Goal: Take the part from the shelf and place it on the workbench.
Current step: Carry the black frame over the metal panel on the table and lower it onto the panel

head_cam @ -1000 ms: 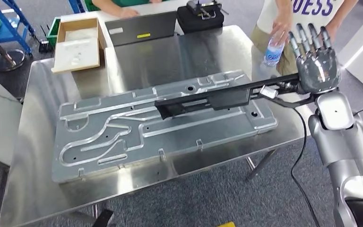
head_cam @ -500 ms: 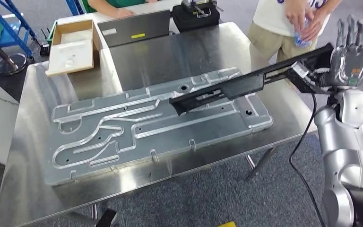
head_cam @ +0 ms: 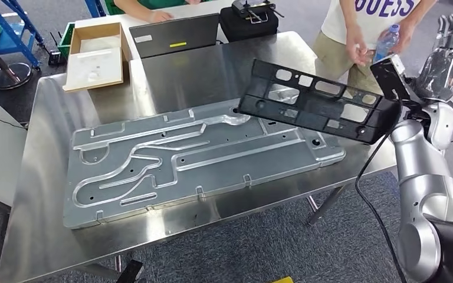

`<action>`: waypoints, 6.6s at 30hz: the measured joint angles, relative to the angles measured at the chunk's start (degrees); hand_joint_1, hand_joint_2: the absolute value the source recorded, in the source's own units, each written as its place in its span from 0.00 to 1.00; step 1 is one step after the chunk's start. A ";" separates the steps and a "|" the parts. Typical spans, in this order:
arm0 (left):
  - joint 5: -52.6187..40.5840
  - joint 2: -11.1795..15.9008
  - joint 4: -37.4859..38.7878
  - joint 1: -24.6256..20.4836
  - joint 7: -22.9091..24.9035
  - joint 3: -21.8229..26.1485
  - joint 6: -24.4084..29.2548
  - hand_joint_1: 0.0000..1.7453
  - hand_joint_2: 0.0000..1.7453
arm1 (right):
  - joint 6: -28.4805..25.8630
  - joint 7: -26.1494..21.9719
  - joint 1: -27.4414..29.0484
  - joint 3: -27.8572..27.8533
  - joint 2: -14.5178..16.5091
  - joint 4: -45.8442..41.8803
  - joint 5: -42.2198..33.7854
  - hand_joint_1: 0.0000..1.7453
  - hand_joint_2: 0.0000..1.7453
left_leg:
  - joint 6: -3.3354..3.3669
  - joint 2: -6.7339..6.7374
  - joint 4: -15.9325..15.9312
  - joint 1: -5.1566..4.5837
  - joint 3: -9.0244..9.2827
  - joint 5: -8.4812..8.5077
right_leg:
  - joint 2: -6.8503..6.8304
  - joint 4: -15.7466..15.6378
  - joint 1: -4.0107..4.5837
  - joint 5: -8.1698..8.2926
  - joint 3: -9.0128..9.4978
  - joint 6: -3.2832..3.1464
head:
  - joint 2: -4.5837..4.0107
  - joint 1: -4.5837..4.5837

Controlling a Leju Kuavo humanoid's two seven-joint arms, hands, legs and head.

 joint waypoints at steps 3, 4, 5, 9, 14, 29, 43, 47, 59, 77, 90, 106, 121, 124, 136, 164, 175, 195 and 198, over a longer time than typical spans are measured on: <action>0.40 -0.03 0.00 0.00 0.00 0.02 -0.08 0.00 0.00 | 7.48 1.10 -1.13 -1.78 0.42 1.39 -7.86 0.00 0.00 | 0.27 0.05 -0.37 -0.01 0.14 0.28 | -0.02 10.39 -0.06 -5.09 -4.72 0.34 | 0.00 0.00; 0.51 -0.03 0.00 0.04 0.01 0.03 -0.13 0.00 0.00 | 10.05 1.53 -1.38 -2.39 0.57 2.16 -10.32 0.00 0.00 | 0.26 0.05 -0.29 -0.01 0.14 0.25 | -0.05 12.92 -0.12 -5.66 -5.93 0.49 | 0.00 0.00; 0.59 -0.03 0.00 0.06 0.01 0.03 -0.19 0.00 0.00 | 11.82 1.80 -1.60 -2.83 0.71 2.88 -12.06 0.00 0.00 | 0.20 0.04 -0.15 0.03 0.14 0.18 | -0.09 13.10 -0.22 -4.96 -6.06 0.61 | 0.00 0.00; 0.71 -0.03 0.00 0.03 -0.01 0.04 -0.39 0.00 0.00 | 12.84 1.84 -3.31 -3.39 1.03 4.73 -13.97 0.00 0.00 | -0.70 -0.08 1.71 -0.14 -0.38 -0.96 | -0.33 0.97 -0.59 1.02 -0.26 0.63 | 0.00 -0.01; 0.76 0.01 0.00 0.15 -0.07 0.04 -0.43 0.00 0.00 | 12.85 1.80 -4.02 -3.60 1.41 6.15 -14.18 0.00 0.00 | -1.75 -0.10 3.50 -0.27 -1.41 -2.20 | -0.19 -0.72 -0.49 1.07 0.11 -1.32 | 0.00 -0.02; 0.76 0.19 0.02 0.06 -0.22 0.04 -0.44 0.00 0.00 | 10.95 0.03 -4.10 -3.60 2.08 7.03 -14.63 0.00 0.00 | -0.02 0.04 0.89 -0.40 -0.31 -0.50 | -0.09 -1.69 -0.04 1.17 0.75 -0.42 | 0.00 -0.01; 0.42 -0.15 0.02 -0.12 -0.30 -0.10 -0.39 0.00 0.00 | 1.72 -8.47 7.48 -0.74 3.37 -6.11 -12.30 0.00 0.00 | -0.97 -0.10 2.05 -0.59 -0.36 -1.41 | -0.15 -1.32 0.26 1.24 0.71 -1.26 | 0.00 0.00; 0.45 -0.16 0.02 -0.13 -0.48 -0.37 -0.28 0.00 0.00 | 0.47 -9.71 12.28 0.22 4.40 -12.11 -12.83 0.00 0.00 | -2.32 -0.05 9.28 -0.23 -3.45 -6.05 | -0.24 -1.68 -0.10 1.43 0.80 -2.21 | 0.00 0.00; 1.10 -0.09 0.02 0.22 0.56 -0.40 0.41 0.00 0.00 | -1.71 -13.19 26.68 1.98 8.48 -27.32 -13.43 0.00 0.00 | -0.64 -0.07 0.84 -0.42 0.86 -1.53 | -0.20 -2.16 0.02 1.55 1.23 -0.75 | 0.00 0.00; 1.62 -0.16 0.02 0.57 1.05 -0.27 0.40 0.00 0.00 | -2.65 -14.10 33.42 2.94 10.89 -34.70 -12.95 0.00 0.00 | -2.46 0.00 7.01 -0.20 -1.69 -5.53 | -0.24 -1.88 -0.14 0.73 1.77 -2.31 | 0.00 -0.01; 2.12 -0.10 0.02 0.89 1.47 -0.22 0.26 0.00 0.00 | -3.72 -14.87 36.85 3.70 12.42 -39.15 -13.86 0.00 0.00 | -0.85 -0.11 0.74 -0.14 1.29 -1.83 | -0.17 -1.95 -0.07 0.54 1.82 -0.49 | 0.00 0.00; 2.25 -0.15 0.02 0.92 1.90 -0.13 0.22 0.00 0.00 | -3.83 -15.95 39.99 3.70 12.85 -45.14 -16.47 0.00 0.00 | -1.85 -0.03 3.35 -0.38 0.18 -3.44 | -0.13 -1.49 0.16 0.44 1.74 -2.10 | 0.00 0.00; 2.47 -0.08 0.03 1.01 1.86 -0.11 0.39 0.00 0.00 | -3.82 -16.35 40.85 3.70 13.31 -47.45 -17.60 0.00 0.00 | -0.49 0.18 0.26 -0.24 2.86 -2.60 | -0.23 -1.44 0.01 1.35 0.84 -0.61 | 0.00 0.00; 2.47 -0.17 0.03 0.95 1.86 -0.10 0.39 0.00 0.00 | -3.83 -16.35 40.95 3.70 13.34 -47.60 -17.62 0.00 0.00 | 0.26 0.43 -0.31 -0.04 2.45 -1.62 | -0.18 6.40 0.02 -4.08 -2.45 -0.21 | 0.00 0.00; 2.54 -0.22 0.04 1.02 1.85 -0.03 0.40 0.00 0.00 | -3.82 -16.39 41.47 3.70 13.38 -47.77 -18.02 0.00 0.00 | -1.70 0.36 2.82 -0.37 -0.50 -1.94 | -0.16 -1.32 0.24 -0.37 2.58 -2.07 | 0.00 0.00; 2.72 -0.13 0.04 1.04 1.68 0.10 0.83 0.00 0.00 | -3.74 -17.54 43.05 3.66 13.56 -48.40 -20.05 0.00 0.00 | -0.95 0.76 2.26 -0.47 -1.93 0.17 | -0.20 -1.71 0.46 -3.34 6.05 -0.71 | 0.00 0.00; 2.71 -0.13 0.04 1.13 1.67 0.10 0.94 0.00 0.00 | -3.68 -17.71 43.30 3.66 13.56 -48.49 -20.28 0.00 0.00 | -2.96 0.51 12.37 0.38 -1.82 -6.91 | -0.48 -1.85 0.03 0.81 1.34 -2.70 | 0.00 -0.02; 2.71 -0.26 0.04 1.11 1.62 0.13 0.98 0.00 0.00 | -3.72 -17.92 43.85 3.41 13.56 -48.53 -20.58 0.00 0.00 | -1.27 0.81 1.84 -0.42 -1.69 0.67 | -0.20 -2.13 0.56 -3.22 6.70 -1.20 | 0.00 -0.01; 2.71 -0.24 0.04 1.18 1.62 0.13 0.98 0.00 0.00 | -3.70 -17.96 43.85 3.40 13.57 -48.51 -20.58 0.00 0.00 | -2.34 0.63 2.94 -0.36 -2.61 -0.39 | -0.28 -2.49 0.25 -2.08 5.73 -2.57 | 0.00 -0.01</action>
